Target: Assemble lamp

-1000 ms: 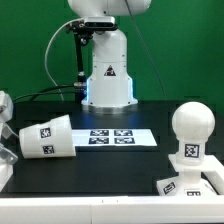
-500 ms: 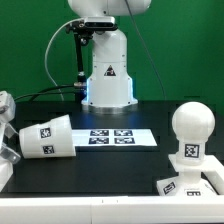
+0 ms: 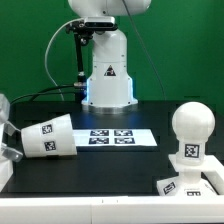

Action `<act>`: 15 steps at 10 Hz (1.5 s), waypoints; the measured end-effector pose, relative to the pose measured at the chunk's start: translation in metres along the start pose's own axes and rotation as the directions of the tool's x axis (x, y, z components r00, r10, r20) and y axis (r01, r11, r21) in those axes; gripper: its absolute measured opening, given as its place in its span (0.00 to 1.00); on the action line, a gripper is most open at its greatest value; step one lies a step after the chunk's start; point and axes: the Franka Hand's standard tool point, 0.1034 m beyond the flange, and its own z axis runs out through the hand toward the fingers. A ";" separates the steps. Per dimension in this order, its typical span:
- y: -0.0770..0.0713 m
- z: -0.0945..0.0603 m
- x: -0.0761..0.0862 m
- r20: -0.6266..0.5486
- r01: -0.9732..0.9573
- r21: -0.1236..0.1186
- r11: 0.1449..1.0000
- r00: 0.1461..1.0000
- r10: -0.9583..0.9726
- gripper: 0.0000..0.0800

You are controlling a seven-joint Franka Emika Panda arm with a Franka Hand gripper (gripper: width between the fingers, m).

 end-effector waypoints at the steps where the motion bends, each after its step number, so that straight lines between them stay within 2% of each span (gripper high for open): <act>1: 0.005 0.004 -0.001 0.061 -0.019 -0.014 1.000 0.998 0.020 0.87; 3: 0.000 0.008 -0.003 0.075 -0.011 -0.011 1.000 0.997 0.012 0.87; 8: -0.007 0.018 -0.011 0.071 -0.005 -0.032 0.999 0.997 0.007 0.87; 12: -0.019 0.038 -0.014 0.053 0.005 -0.050 0.999 0.999 -0.003 0.87; 15: -0.024 0.044 -0.020 0.062 0.013 -0.059 0.998 0.998 -0.010 0.87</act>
Offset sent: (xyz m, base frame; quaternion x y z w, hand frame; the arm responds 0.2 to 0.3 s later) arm -0.0001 0.0171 -0.0023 -0.0017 0.0006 0.0178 0.9998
